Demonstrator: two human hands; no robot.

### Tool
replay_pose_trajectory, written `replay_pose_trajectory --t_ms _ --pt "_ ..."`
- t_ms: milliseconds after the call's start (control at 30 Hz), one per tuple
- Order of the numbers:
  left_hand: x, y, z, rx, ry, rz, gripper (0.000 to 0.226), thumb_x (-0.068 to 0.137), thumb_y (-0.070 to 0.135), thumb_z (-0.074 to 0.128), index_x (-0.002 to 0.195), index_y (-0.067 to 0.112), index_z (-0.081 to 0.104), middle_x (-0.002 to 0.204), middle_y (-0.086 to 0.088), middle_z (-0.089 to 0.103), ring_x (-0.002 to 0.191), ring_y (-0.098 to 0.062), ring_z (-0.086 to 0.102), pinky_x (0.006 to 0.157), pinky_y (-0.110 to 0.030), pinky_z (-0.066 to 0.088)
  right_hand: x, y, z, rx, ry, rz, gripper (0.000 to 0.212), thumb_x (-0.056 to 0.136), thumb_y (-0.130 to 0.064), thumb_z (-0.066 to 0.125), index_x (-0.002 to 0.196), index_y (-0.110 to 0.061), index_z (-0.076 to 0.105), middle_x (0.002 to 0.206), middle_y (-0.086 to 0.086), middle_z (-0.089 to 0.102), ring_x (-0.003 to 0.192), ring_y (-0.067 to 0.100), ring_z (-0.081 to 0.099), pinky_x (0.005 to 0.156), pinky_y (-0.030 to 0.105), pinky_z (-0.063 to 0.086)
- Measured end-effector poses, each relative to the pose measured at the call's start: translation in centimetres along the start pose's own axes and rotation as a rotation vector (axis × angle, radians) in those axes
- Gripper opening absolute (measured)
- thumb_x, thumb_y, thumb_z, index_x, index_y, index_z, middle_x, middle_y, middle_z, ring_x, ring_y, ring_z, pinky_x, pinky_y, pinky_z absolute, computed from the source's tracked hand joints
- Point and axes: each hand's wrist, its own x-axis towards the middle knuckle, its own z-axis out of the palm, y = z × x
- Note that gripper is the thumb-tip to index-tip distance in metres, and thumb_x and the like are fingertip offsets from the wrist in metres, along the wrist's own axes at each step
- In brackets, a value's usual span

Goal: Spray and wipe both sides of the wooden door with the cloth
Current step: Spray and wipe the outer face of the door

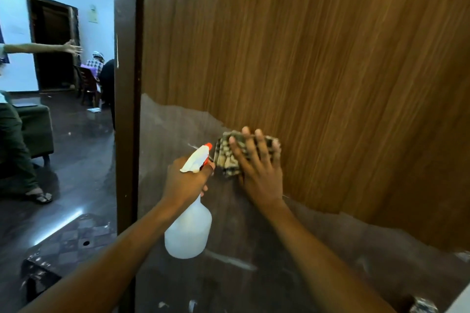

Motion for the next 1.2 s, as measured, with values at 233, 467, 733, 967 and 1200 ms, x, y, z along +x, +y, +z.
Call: replay_pose_trajectory --t_ms 233,467,733,967,1200 --pt "2.3 -1.4 -5.9 0.005 -0.019 -0.042 0.023 0.084 0.031 0.066 0.099 0.014 0.065 0.081 -0.003 0.07 0.056 -0.022 0.063 0.05 -0.024 0.052 -5.9 1.4 -1.3 -0.047 -0.022 0.04 0.071 0.087 -0.033 0.055 0.154 -0.03 0.031 0.162 0.009 0.024 0.149 0.031 0.023 0.119 0.056 0.017" --pt "3.7 -2.2 -8.2 0.023 0.031 -0.049 0.032 0.081 0.032 0.068 0.108 0.014 0.064 0.09 -0.002 0.071 0.057 -0.023 0.064 0.051 -0.027 0.053 6.2 -4.4 -0.2 0.008 0.024 0.219 0.066 0.098 -0.054 0.042 0.156 -0.026 0.026 0.163 0.011 0.016 0.15 0.037 0.014 0.119 0.061 0.004" --pt "4.3 -3.1 -10.6 0.051 0.062 -0.045 0.034 0.082 0.03 0.067 0.11 0.012 0.064 0.091 -0.007 0.07 0.052 -0.022 0.062 0.046 -0.025 0.051 0.0 -6.8 2.5 0.014 -0.083 -0.143 0.07 0.095 -0.032 0.052 0.157 -0.031 0.021 0.165 0.005 0.015 0.153 0.028 0.011 0.121 0.054 0.01" --pt "7.9 -5.4 -12.3 0.051 -0.017 -0.069 0.039 0.081 0.036 0.065 0.112 0.011 0.063 0.094 -0.009 0.07 0.053 -0.02 0.062 0.042 -0.019 0.046 5.8 -7.2 0.4 0.015 0.043 0.295 0.06 0.101 -0.054 0.034 0.155 -0.029 0.03 0.163 0.009 0.017 0.15 0.035 0.016 0.119 0.062 0.007" --pt "11.5 -5.5 -14.3 0.028 -0.07 0.108 0.023 0.084 0.021 0.068 0.107 0.019 0.068 0.06 -0.004 0.068 0.043 -0.017 0.059 0.048 -0.031 0.053 11.5 -17.8 5.1 0.019 -0.032 -0.02 0.054 0.103 -0.041 0.04 0.155 -0.03 0.03 0.163 0.006 0.022 0.151 0.033 0.015 0.121 0.058 0.006"
